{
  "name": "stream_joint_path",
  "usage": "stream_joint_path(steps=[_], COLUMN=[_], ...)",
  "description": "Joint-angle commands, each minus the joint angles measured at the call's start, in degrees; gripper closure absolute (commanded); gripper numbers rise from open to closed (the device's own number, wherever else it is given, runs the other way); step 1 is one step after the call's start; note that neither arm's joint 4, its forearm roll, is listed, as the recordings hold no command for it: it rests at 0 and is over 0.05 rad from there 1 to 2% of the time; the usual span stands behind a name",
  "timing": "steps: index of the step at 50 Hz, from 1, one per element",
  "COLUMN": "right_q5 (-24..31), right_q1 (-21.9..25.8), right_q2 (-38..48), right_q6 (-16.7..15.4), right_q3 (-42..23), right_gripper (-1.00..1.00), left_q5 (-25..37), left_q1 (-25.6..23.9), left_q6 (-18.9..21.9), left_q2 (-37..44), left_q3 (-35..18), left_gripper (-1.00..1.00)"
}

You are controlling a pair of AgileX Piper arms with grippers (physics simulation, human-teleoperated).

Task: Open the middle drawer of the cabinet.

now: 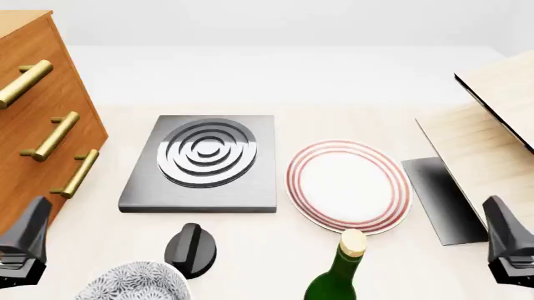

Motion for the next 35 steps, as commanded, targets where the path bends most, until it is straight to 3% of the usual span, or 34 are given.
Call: stream_joint_path(steps=[1, 8, 10, 12, 13, 14, 35], right_q5=[-0.19, -0.04, 0.0, 0.06, 0.3, 0.14, 0.08], right_q1=[-0.66, -0.68, -0.68, -0.68, -0.68, -0.68, -0.69], right_q2=[0.74, 0.65, 0.63, 0.59, 0.43, 0.51, 0.57], right_q6=[0.65, 0.72, 0.73, 0.74, 0.73, 0.73, 0.72], right_q3=[-0.13, -0.17, -0.18, -0.2, -0.27, -0.21, -0.21], right_gripper=[-1.0, -1.0, -1.0, -1.0, -1.0, -1.0, -1.0], left_q5=[0.02, 0.05, 0.56, 1.22, -13.73, 1.45, 1.6], left_q1=[-0.53, 0.17, 0.39, 1.31, 3.12, 1.1, 0.95], left_q6=[1.02, 1.5, -0.06, 2.01, -2.65, 1.8, 1.67], left_q2=[0.11, 0.01, 1.09, 0.22, -0.2, 0.1, -0.03], left_q3=[-0.13, -0.06, -0.06, -0.19, -6.31, -0.32, -0.39], left_gripper=[-1.0, -1.0, -1.0, -1.0, -1.0, -1.0, -1.0])
